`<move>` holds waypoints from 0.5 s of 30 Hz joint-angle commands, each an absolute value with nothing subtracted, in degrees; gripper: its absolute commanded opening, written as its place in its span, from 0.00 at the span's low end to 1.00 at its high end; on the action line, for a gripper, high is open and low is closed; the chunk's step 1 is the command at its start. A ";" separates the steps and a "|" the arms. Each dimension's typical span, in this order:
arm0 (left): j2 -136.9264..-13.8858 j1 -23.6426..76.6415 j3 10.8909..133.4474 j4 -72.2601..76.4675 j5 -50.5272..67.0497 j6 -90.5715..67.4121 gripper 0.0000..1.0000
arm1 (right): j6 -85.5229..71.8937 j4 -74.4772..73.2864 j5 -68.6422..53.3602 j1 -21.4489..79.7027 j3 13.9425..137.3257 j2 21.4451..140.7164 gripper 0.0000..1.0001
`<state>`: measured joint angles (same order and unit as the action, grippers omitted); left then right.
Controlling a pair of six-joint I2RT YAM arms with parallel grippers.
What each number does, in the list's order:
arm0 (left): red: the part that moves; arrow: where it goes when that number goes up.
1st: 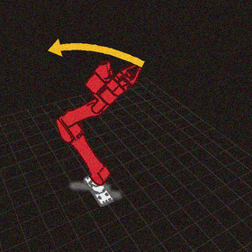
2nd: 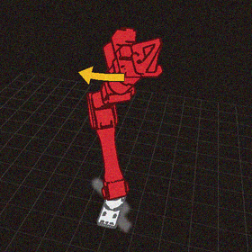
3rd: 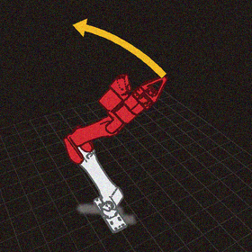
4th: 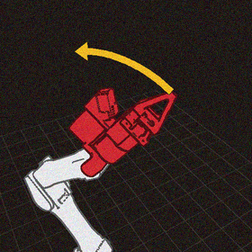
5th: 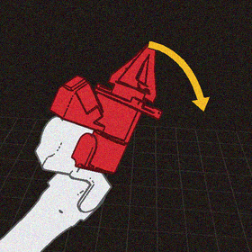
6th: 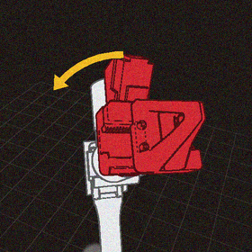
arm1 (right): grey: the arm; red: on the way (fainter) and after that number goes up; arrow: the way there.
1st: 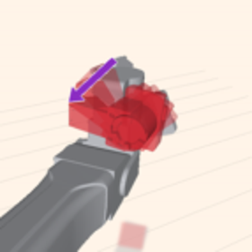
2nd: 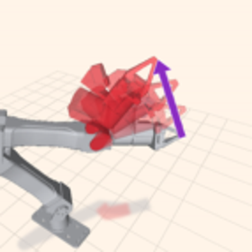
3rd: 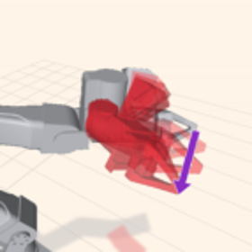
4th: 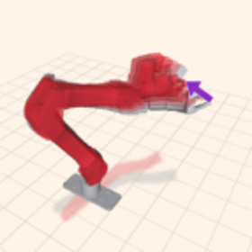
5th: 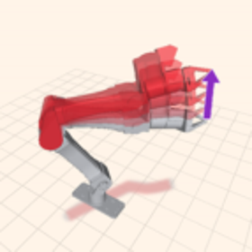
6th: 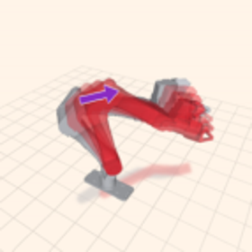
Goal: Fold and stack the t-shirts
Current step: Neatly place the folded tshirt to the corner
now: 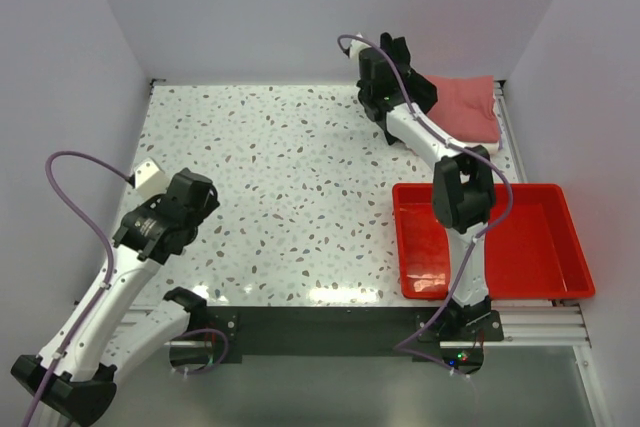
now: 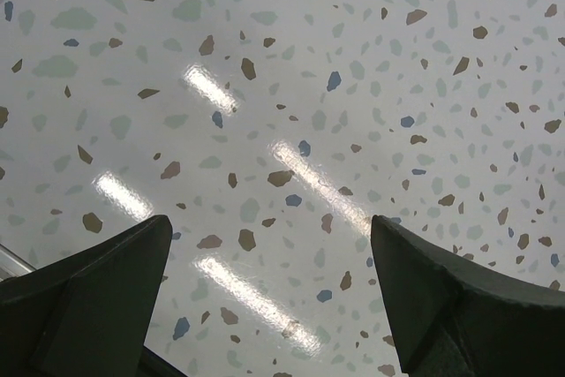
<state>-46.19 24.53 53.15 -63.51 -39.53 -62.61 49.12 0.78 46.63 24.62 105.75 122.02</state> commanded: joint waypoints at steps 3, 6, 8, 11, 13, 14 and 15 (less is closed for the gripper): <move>-46.58 24.61 53.88 -62.67 -42.27 -63.63 1.00 | 50.19 2.73 50.62 24.43 109.51 119.45 0.00; -47.19 24.61 53.61 -62.05 -42.01 -63.46 1.00 | 48.52 0.27 50.01 24.34 109.95 117.43 0.00; -47.46 24.61 53.61 -61.79 -41.75 -63.19 1.00 | 47.29 -1.65 49.40 24.26 110.21 116.64 0.00; -47.72 24.61 53.44 -61.44 -41.05 -63.02 1.00 | 45.45 -4.56 47.99 24.26 110.56 114.88 0.00; -47.72 24.61 53.18 -61.35 -40.70 -63.02 1.00 | 43.26 -6.76 46.94 24.17 111.35 113.65 0.00; -47.55 24.61 52.91 -61.17 -40.52 -63.02 1.00 | 42.72 -8.51 46.06 24.17 111.53 113.21 0.00; -47.46 24.61 52.82 -61.17 -40.34 -63.02 1.00 | 42.45 -9.13 45.79 24.17 111.79 112.33 0.00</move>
